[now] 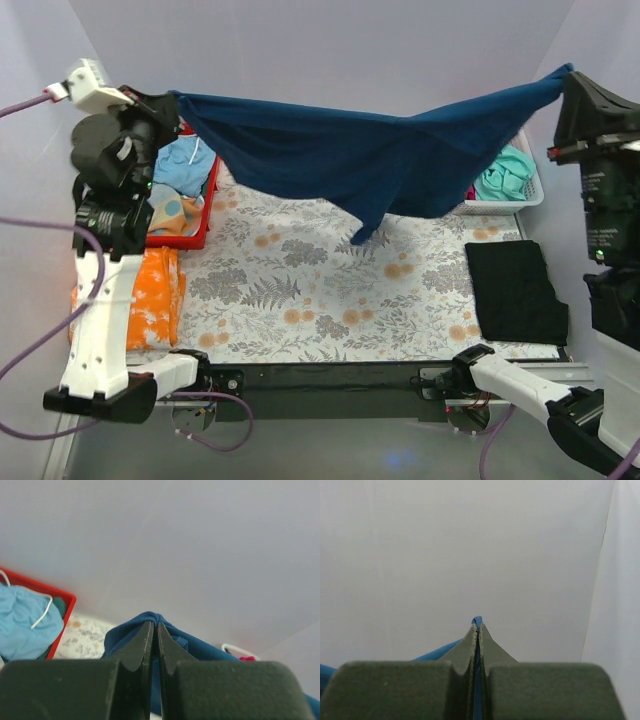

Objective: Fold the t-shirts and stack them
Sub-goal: Flatten out the tshirt

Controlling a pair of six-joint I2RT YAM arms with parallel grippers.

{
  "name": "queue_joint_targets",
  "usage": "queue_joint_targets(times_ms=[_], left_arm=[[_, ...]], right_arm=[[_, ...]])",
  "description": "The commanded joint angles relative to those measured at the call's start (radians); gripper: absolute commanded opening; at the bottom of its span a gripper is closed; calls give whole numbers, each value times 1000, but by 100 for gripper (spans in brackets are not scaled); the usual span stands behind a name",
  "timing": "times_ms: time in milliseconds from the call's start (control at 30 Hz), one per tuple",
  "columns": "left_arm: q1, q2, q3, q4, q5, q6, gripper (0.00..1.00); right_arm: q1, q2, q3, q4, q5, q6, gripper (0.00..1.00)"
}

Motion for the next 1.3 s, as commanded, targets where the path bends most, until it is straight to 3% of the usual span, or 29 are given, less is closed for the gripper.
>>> queue_joint_targets(times_ms=[0, 267, 600, 700, 867, 1067, 1200, 1267], left_arm=[[5, -93, 75, -22, -4, 43, 0], [5, -28, 165, -11, -9, 47, 0], [6, 216, -16, 191, -83, -14, 0], [6, 335, 32, 254, -89, -16, 0], [20, 561, 332, 251, -50, -22, 0], [22, 652, 576, 243, -36, -16, 0], [22, 577, 528, 300, -30, 4, 0], [22, 528, 456, 320, -12, 4, 0]], right_arm=[[-4, -24, 31, 37, -30, -33, 1], [-4, 26, 61, 48, -30, -36, 1], [-29, 319, -5, 192, -1, -48, 1], [-115, 452, 104, 192, -85, -5, 1], [-257, 664, 339, 178, -226, 62, 1], [-322, 672, 420, 265, -320, 67, 1], [-342, 622, 407, 278, -334, 61, 1], [-342, 534, 257, 295, -334, 62, 1]])
